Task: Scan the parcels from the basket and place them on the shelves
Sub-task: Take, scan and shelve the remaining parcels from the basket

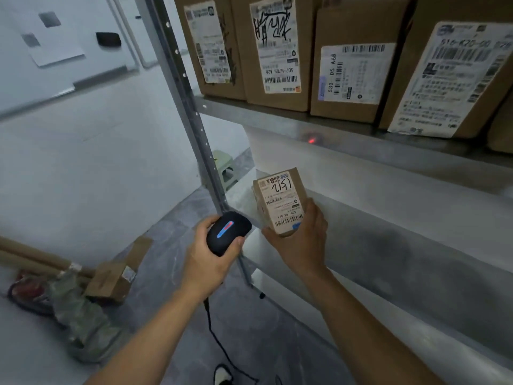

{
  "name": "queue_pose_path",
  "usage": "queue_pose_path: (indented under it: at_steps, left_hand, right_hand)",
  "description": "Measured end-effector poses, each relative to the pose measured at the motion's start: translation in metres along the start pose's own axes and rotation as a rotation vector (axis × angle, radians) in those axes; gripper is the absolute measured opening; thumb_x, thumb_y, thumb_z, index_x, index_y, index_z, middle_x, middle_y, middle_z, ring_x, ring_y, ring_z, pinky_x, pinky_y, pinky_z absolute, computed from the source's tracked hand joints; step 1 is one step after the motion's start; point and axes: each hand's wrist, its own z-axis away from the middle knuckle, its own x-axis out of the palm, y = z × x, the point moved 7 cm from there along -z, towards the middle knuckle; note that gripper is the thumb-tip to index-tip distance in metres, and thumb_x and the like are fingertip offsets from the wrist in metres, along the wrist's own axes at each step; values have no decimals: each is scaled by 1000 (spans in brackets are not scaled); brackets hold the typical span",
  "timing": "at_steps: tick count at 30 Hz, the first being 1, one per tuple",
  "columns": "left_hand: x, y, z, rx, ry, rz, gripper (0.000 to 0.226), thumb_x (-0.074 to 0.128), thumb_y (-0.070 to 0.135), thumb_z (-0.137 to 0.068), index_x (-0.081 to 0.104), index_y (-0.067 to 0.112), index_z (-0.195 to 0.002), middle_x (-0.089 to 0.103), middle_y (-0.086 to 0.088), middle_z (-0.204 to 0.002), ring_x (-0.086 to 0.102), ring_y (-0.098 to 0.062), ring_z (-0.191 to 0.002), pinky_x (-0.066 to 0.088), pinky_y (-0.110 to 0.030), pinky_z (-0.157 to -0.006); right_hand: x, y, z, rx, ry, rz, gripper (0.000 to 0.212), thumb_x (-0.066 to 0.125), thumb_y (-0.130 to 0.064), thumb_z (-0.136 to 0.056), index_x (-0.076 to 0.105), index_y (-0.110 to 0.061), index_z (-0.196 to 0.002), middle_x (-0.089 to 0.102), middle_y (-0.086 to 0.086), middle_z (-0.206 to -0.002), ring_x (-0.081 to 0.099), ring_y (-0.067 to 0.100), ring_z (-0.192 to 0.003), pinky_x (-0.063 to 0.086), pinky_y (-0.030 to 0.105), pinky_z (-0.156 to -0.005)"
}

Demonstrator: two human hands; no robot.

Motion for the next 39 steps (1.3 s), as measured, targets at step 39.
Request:
queue_pose_path:
  at_steps: [39]
  left_hand:
    - [-28,-135,-217,39,-424,176,57,84,26,-84,50,33,-129,64,20,-109,65,10,-92,53,-9,-72]
  right_hand:
    - [224,-28,-102,544,130,368,121,69,-80,-70,16,-3,-148,33,16,-144,36,35,-130,41,48,-104]
